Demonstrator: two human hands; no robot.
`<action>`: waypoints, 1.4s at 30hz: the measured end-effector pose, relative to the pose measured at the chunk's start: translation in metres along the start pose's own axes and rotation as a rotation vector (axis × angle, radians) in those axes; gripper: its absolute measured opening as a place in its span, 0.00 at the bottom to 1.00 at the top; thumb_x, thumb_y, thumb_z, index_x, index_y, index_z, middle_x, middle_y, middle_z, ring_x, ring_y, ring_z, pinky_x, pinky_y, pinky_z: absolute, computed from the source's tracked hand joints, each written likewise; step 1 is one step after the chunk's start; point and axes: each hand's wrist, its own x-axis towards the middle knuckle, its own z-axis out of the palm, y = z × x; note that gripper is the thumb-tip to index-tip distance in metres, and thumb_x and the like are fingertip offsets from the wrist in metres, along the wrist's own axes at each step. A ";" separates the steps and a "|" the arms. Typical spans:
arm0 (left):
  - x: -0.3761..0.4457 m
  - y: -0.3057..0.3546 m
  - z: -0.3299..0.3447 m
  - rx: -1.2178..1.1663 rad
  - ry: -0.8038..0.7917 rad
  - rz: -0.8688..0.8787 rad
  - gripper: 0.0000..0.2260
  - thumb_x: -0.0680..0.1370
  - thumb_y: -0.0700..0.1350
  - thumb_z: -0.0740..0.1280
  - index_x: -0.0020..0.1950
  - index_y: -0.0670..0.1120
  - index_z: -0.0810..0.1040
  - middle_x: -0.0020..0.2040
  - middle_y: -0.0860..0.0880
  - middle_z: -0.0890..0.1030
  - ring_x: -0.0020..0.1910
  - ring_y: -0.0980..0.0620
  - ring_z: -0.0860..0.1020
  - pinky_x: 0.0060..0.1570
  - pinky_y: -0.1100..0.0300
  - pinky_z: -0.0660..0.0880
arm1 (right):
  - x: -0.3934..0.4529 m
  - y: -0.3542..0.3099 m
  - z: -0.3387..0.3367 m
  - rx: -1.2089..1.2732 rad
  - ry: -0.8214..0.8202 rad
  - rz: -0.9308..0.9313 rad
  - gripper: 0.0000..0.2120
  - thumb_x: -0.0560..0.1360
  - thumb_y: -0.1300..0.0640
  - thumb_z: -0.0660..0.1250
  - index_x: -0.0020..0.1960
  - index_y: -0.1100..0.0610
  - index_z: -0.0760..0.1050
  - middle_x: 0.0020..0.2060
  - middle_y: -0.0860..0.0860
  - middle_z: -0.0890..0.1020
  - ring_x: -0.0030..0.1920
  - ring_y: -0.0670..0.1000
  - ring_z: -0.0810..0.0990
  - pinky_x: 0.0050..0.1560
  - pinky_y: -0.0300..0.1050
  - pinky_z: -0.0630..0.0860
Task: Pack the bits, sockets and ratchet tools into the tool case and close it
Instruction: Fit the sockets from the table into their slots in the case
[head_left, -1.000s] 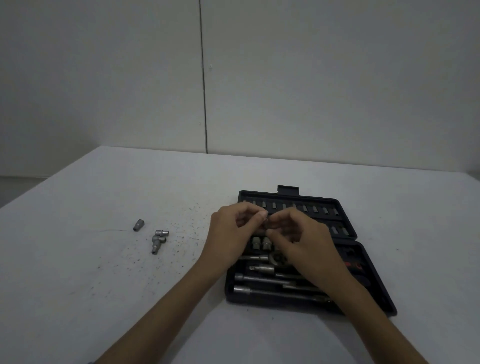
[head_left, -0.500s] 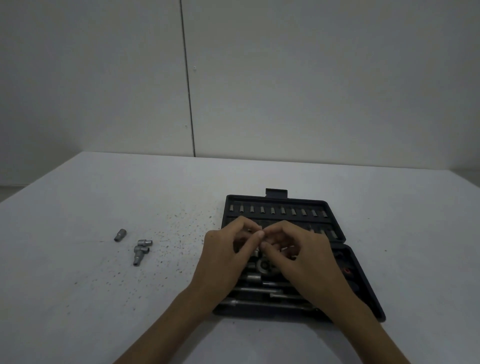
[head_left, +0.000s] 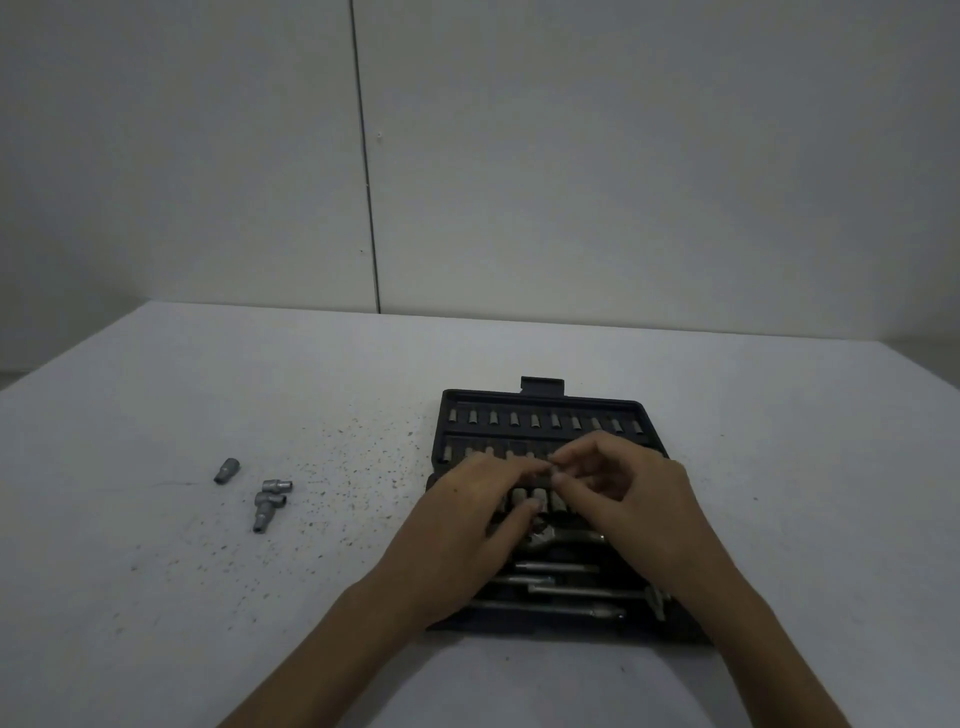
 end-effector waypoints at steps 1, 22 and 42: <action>0.000 0.002 0.001 0.023 -0.019 0.015 0.15 0.78 0.49 0.63 0.65 0.53 0.72 0.54 0.55 0.77 0.53 0.61 0.72 0.59 0.64 0.69 | 0.000 0.001 -0.004 -0.005 0.014 0.015 0.06 0.71 0.61 0.72 0.43 0.51 0.80 0.36 0.44 0.83 0.39 0.40 0.81 0.40 0.29 0.75; -0.004 0.005 0.012 0.176 -0.146 0.138 0.18 0.79 0.54 0.55 0.64 0.49 0.74 0.60 0.53 0.77 0.61 0.61 0.67 0.62 0.70 0.61 | 0.000 0.021 -0.046 -0.294 -0.032 0.321 0.05 0.71 0.56 0.73 0.41 0.46 0.81 0.36 0.42 0.82 0.38 0.36 0.78 0.32 0.22 0.68; -0.004 0.006 0.012 0.184 -0.138 0.143 0.17 0.79 0.53 0.56 0.61 0.46 0.76 0.58 0.52 0.78 0.58 0.59 0.70 0.61 0.68 0.61 | -0.001 0.022 -0.042 -0.312 -0.024 0.284 0.06 0.70 0.60 0.73 0.39 0.50 0.80 0.34 0.46 0.82 0.36 0.41 0.79 0.34 0.21 0.69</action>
